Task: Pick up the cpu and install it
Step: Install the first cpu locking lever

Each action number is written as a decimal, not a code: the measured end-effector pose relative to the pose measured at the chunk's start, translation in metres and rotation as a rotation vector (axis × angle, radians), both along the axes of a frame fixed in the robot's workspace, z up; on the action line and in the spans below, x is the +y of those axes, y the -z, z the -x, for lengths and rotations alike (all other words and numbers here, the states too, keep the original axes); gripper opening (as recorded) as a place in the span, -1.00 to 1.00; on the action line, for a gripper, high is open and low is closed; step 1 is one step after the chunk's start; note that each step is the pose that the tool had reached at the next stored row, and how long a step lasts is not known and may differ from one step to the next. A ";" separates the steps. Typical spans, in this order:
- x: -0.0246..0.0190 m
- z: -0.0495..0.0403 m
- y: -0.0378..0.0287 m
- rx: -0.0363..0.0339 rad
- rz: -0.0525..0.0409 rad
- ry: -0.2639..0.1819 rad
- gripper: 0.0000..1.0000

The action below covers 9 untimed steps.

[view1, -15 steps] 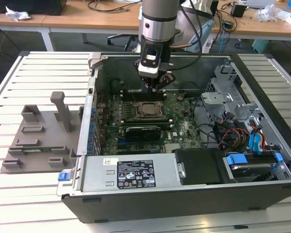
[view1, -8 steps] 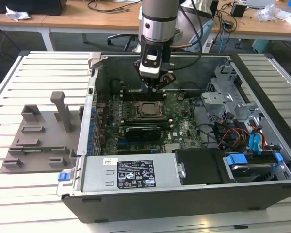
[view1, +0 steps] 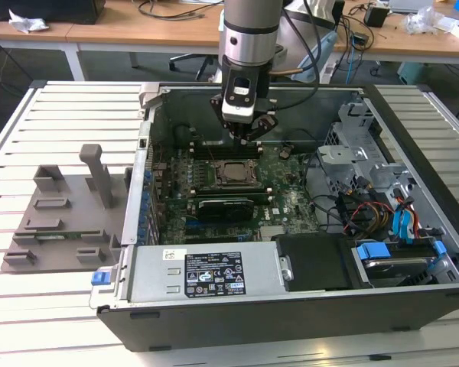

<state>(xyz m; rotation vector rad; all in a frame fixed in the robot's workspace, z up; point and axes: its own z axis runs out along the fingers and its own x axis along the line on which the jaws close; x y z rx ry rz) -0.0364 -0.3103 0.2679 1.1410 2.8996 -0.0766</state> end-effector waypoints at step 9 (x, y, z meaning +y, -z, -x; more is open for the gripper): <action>0.0000 0.0000 0.0000 0.0000 -0.0026 -0.070 -0.79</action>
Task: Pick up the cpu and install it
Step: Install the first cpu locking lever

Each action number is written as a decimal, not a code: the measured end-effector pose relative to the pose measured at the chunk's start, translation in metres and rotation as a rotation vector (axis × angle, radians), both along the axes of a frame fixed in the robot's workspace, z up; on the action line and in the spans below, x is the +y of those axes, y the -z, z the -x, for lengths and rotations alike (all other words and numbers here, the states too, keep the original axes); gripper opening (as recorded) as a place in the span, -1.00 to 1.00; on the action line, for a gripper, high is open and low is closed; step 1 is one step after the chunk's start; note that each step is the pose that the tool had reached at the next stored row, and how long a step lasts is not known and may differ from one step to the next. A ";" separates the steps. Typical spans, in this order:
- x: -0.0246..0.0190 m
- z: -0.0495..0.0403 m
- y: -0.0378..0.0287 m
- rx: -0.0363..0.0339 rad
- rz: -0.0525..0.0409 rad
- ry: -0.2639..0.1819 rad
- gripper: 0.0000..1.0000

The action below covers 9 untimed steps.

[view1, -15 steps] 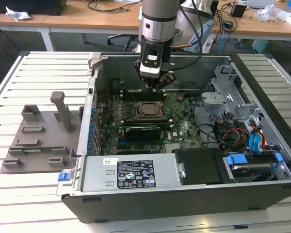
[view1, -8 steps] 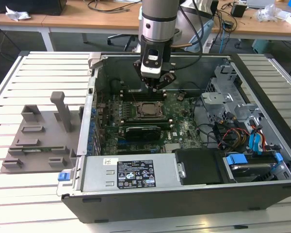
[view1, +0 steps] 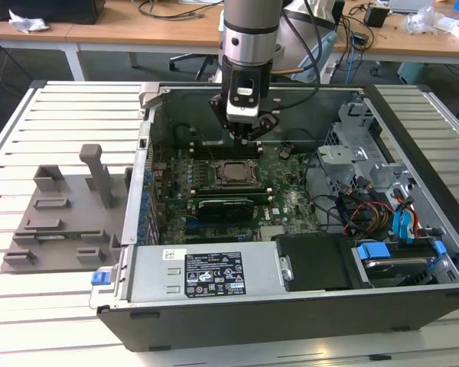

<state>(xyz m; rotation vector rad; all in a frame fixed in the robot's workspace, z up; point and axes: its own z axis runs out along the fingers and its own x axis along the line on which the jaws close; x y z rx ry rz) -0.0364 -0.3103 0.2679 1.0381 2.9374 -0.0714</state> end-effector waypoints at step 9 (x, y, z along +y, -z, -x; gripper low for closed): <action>0.0000 0.0000 0.0000 0.0000 0.0000 -0.049 -0.79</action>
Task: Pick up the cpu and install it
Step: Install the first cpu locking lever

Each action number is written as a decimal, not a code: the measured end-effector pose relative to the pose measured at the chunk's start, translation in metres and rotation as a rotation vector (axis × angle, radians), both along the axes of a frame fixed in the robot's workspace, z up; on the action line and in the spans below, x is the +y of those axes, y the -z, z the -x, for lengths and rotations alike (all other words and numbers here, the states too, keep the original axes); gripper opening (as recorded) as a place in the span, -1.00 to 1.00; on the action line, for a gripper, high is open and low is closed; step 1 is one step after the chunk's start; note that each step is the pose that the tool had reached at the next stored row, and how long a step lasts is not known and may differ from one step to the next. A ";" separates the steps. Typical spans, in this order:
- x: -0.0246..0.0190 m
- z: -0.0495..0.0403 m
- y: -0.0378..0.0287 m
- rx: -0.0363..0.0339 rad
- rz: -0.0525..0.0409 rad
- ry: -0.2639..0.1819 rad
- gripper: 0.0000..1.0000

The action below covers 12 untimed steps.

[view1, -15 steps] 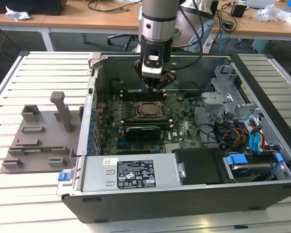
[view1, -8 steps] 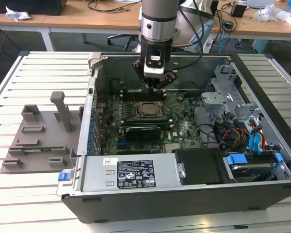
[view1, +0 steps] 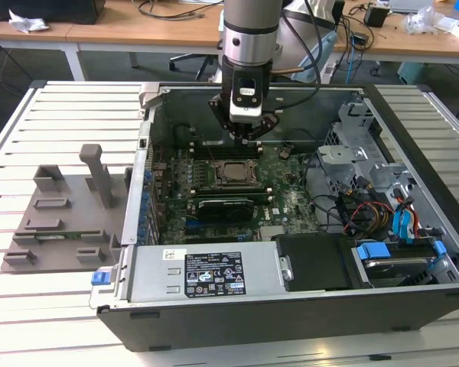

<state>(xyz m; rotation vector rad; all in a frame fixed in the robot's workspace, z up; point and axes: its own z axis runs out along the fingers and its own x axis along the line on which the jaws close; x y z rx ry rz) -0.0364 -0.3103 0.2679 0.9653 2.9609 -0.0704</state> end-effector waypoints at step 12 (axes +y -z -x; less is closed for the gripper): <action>0.0000 0.0000 0.0000 0.0000 0.0000 -0.066 -0.79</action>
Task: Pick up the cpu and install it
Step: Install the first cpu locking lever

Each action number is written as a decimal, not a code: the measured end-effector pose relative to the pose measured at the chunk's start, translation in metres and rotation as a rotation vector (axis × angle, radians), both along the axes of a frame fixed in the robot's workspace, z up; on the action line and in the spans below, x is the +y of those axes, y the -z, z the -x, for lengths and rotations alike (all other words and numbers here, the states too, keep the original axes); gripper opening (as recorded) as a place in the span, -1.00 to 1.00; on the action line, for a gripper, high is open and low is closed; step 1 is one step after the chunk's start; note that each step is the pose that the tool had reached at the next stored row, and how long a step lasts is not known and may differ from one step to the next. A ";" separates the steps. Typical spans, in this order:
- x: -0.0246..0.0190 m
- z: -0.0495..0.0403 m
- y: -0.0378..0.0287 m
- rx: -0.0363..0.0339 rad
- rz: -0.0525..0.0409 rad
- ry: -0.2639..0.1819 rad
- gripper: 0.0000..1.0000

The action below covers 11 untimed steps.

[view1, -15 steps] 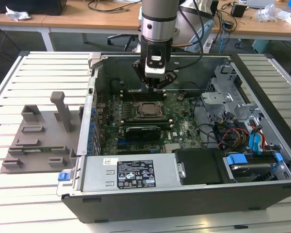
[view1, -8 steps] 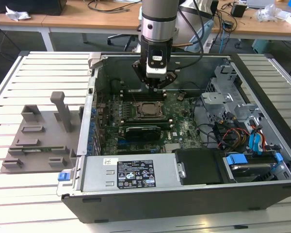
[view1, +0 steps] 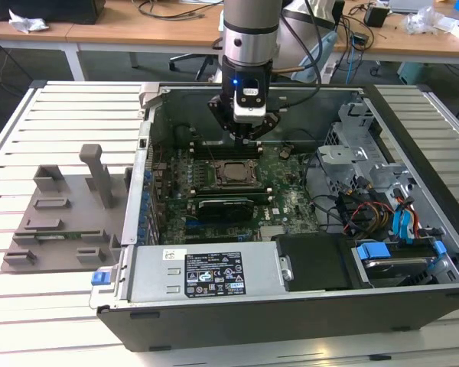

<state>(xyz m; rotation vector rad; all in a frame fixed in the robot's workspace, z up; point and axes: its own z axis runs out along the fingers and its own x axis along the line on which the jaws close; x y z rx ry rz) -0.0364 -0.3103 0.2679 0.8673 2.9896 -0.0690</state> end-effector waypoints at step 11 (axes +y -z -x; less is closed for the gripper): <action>0.0000 0.0000 0.0000 0.0000 0.0000 -0.068 -0.79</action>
